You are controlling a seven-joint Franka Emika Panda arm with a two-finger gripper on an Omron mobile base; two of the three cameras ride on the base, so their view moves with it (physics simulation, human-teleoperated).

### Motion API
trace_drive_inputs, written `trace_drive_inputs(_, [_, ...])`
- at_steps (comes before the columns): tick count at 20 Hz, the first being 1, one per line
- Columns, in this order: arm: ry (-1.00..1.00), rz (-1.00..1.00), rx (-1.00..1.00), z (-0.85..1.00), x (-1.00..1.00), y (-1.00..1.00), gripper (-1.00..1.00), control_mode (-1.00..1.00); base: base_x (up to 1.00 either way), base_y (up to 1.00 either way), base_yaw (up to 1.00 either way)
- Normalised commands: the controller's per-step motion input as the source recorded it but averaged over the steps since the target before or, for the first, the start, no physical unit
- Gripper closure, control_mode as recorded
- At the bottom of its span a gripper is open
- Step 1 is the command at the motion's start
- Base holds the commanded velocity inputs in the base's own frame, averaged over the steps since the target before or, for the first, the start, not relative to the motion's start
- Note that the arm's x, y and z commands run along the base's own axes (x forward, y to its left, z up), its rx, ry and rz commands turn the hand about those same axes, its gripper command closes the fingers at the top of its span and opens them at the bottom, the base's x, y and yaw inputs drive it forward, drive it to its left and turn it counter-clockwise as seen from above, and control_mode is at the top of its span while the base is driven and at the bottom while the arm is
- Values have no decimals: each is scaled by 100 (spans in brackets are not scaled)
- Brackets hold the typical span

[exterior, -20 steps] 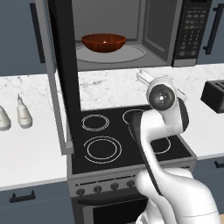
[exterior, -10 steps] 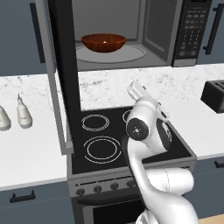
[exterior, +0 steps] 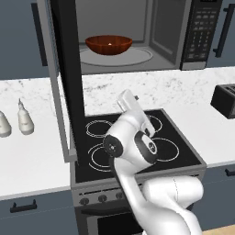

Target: Open the microwave, place the bowl with waffle inside the microwave, then close the microwave door and turn it on.

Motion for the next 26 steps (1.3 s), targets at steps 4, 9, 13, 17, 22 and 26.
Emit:
trace_drive_inputs(4, [-16, -11, 0, -33, 0, 52, -100, -100, 0, 0, 0])
trace_drive_inputs(9, [-12, -12, 0, -26, 0, 52, -100, -100, 0, 0, 0])
trace_drive_inputs(13, [-5, -8, 2, -1, -19, 46, -100, -100, 0, 0, 0])
trace_drive_inputs(17, [0, -5, 0, 0, -25, 51, -100, -100, 0, 0, 0])
trace_drive_inputs(22, [0, -5, 0, 0, -18, 65, -100, -100, 0, 0, 0])
trace_drive_inputs(26, [-5, -4, -1, -8, -9, 70, -100, -100, 0, 0, 0])
